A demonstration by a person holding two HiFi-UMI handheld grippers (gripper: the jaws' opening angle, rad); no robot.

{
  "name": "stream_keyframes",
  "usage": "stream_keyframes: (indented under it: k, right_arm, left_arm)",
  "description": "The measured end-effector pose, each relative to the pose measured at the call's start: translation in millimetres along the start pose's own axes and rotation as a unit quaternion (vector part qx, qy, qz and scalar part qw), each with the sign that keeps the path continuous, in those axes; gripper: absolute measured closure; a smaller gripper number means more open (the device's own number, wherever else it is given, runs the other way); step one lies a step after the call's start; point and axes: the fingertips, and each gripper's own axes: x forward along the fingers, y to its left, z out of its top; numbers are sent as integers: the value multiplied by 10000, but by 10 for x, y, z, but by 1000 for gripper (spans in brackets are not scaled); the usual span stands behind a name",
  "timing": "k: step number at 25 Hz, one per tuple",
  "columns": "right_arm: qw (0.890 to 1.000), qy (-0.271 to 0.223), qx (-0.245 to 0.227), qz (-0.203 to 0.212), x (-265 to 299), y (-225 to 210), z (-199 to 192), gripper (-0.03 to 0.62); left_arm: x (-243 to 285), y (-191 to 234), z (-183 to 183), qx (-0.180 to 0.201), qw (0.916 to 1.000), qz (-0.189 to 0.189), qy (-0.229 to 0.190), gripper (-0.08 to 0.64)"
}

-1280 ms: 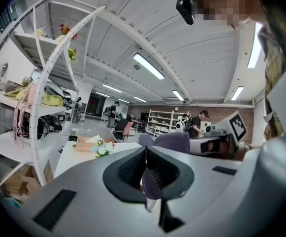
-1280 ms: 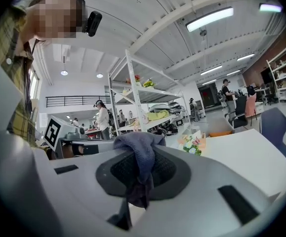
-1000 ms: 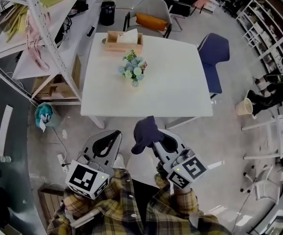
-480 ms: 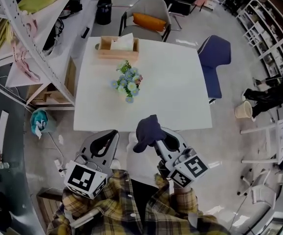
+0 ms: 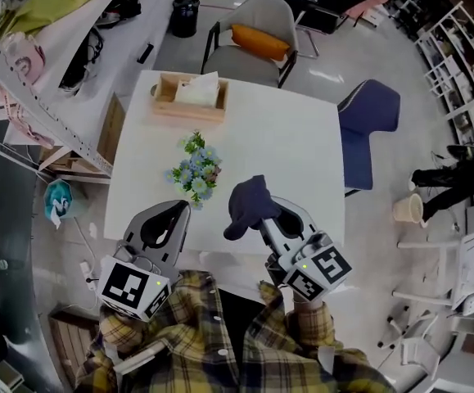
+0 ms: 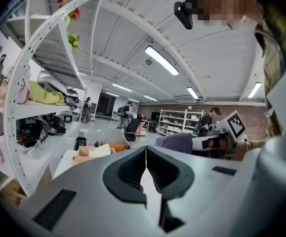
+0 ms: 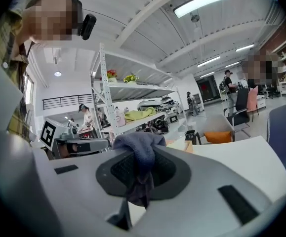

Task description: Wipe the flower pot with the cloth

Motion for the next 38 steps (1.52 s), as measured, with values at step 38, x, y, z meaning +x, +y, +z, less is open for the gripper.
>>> stream_keyframes:
  k: [38]
  right_arm:
    - [9850,1550,735,194,1151,-1080,-1196,571]
  left_arm:
    - [541,864,-1771,-493,9808,807,1708,548]
